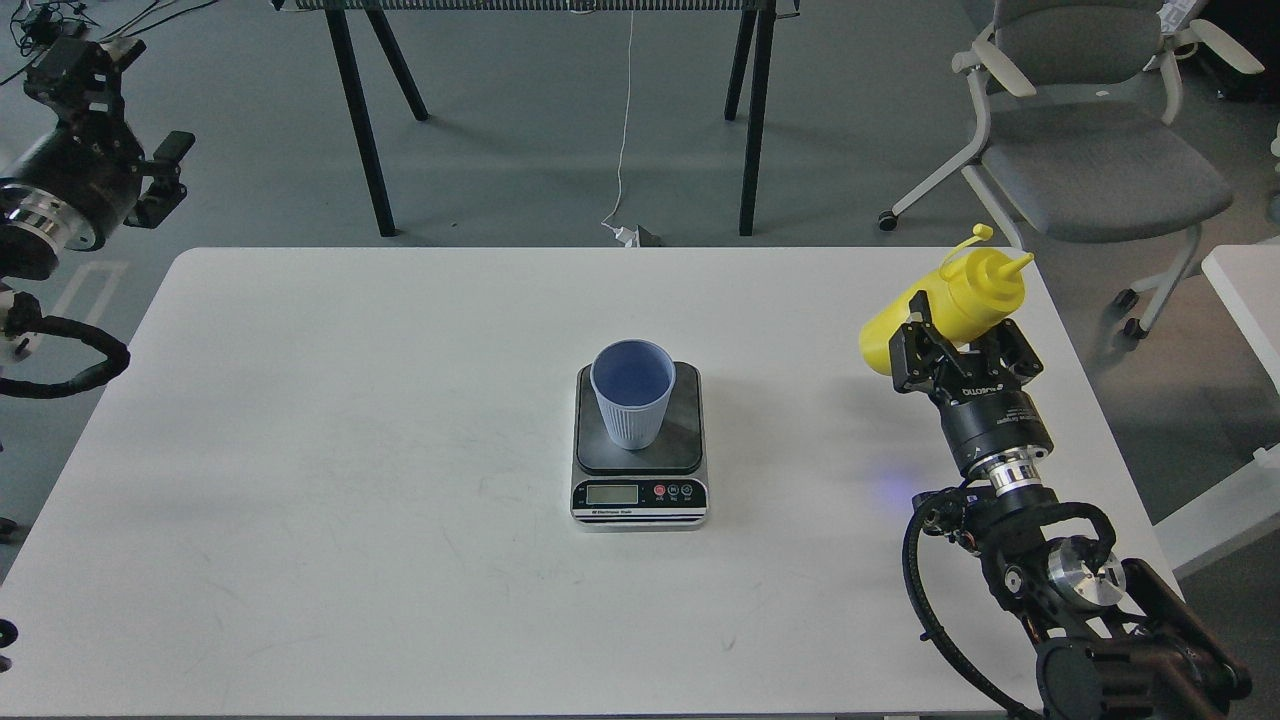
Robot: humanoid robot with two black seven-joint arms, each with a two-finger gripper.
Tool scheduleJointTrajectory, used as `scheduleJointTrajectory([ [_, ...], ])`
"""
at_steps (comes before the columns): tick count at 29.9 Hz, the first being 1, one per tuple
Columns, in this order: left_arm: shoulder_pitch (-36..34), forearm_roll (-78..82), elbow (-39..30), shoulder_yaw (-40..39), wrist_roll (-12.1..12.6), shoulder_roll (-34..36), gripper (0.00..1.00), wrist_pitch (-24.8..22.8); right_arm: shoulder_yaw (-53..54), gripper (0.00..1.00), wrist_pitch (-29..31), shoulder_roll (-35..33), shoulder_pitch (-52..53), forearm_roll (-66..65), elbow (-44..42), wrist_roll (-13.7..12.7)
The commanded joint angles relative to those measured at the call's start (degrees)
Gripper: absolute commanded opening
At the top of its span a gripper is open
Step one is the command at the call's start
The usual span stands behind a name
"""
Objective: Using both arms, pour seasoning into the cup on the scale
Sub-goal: 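Lower the yellow bottle onto the table beside the scale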
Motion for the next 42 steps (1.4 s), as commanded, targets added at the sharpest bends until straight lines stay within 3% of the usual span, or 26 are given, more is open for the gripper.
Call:
scheduleJointTrajectory([
  [1, -0.02, 0.53, -0.02, 0.21, 0.0, 0.22, 1.0, 0.0, 0.07, 0.1, 0.0, 0.13, -0.24, -0.12, -1.16, 0.16],
  [21, -0.1, 0.53, -0.2, 0.3, 0.0, 0.13, 1.0, 0.0, -0.28, 0.11, 0.0, 1.8, -1.21, -0.29, -10.48, 0.25],
  [30, -0.1, 0.53, -0.2, 0.3, 0.0, 0.31, 1.0, 0.0, -0.46, 0.18, 0.0, 1.8, -1.21, -0.56, -10.57, 0.6],
  [33, -0.1, 0.53, -0.2, 0.3, 0.0, 0.4, 1.0, 0.0, -0.46, 0.25, 0.0, 1.8, -1.21, -0.56, -10.66, 0.68],
  [36, -0.1, 0.53, -0.2, 0.3, 0.0, 0.48, 1.0, 0.0, -0.55, 0.41, 0.0, 1.8, -1.3, -0.56, -10.66, 0.77],
  [38, -0.19, 0.53, -0.2, 0.3, 0.0, 0.48, 1.0, 0.0, -0.64, 0.57, 0.0, 1.8, -1.21, -0.73, -10.57, 0.77],
  [40, -0.19, 0.53, -0.2, 0.3, 0.0, 0.48, 1.0, 0.0, -0.9, 0.59, 0.0, 1.8, -1.3, -0.73, -10.48, 0.77],
  [42, -0.19, 0.53, -0.2, 0.3, 0.0, 0.57, 1.0, 0.0, -2.12, 0.74, 0.0, 1.8, -1.3, -0.73, -10.39, 0.77],
])
